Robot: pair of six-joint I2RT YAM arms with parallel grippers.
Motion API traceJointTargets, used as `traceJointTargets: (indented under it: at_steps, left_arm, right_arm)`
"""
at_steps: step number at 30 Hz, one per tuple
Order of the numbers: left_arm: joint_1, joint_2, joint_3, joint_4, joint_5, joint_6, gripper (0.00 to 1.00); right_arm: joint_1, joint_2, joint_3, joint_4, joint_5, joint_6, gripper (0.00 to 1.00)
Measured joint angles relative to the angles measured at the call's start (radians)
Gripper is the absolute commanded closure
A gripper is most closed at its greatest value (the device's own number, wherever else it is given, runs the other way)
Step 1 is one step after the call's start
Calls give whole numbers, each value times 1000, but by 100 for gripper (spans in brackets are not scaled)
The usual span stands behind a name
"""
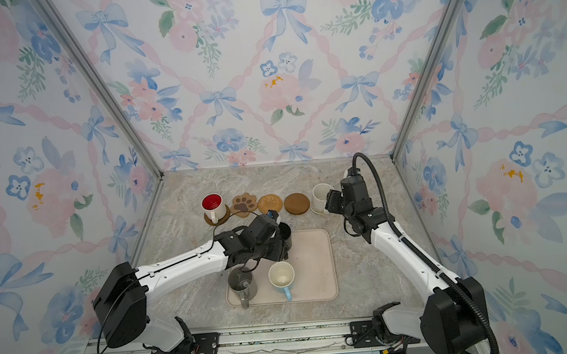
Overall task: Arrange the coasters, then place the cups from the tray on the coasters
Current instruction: 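Grasp the black mug on the tray with the left gripper and lift it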
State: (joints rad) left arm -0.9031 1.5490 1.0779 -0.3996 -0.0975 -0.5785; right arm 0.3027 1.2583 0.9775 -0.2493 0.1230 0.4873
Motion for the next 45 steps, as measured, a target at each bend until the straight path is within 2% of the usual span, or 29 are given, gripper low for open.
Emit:
traceJointTargets:
  at_steps: [19,27,37,45]
  left_arm:
    - [-4,158,60,-4,-37,-56,37]
    - [11,177,60,-15,-56,-63,49]
    - [27,177,60,-27,-86,-56,53]
    - [27,179,60,-38,-89,-46,61]
  right_arm:
    - [-76,7,-51,51,-110,29,35]
    - [-103,10,-68,60,-129,30,35]
    - [-113,16,-69,68,-143,34,35]
    - [-113,24,-69,71,-154,37,35]
